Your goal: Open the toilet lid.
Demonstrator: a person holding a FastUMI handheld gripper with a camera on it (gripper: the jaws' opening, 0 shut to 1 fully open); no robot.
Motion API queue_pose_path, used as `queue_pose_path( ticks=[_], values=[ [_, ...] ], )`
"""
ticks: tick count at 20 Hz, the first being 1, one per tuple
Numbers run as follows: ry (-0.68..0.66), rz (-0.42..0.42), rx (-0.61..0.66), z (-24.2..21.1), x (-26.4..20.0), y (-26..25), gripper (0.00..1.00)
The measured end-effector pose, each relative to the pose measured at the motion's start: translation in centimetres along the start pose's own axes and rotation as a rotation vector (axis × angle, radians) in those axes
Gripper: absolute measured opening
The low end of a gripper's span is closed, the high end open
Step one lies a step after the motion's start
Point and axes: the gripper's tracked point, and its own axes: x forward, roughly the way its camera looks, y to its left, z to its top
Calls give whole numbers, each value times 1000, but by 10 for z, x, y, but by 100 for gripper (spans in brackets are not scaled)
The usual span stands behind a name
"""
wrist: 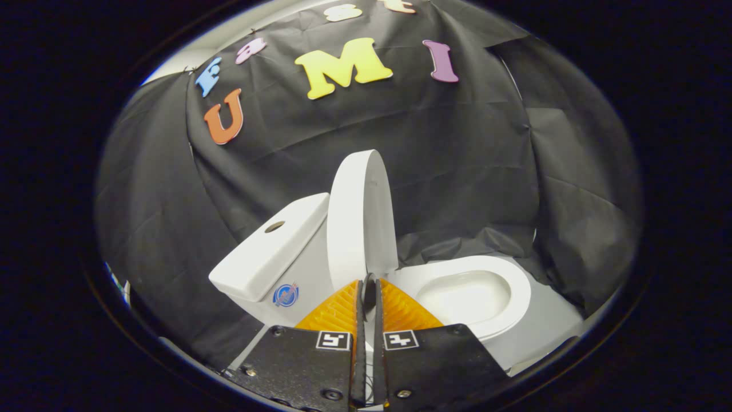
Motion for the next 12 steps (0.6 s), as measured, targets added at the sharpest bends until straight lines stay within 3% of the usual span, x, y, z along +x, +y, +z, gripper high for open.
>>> queue_pose_path(
  ticks=[12],
  values=[
    [3, 5, -135, -6, 12, 48, 8]
  ],
)
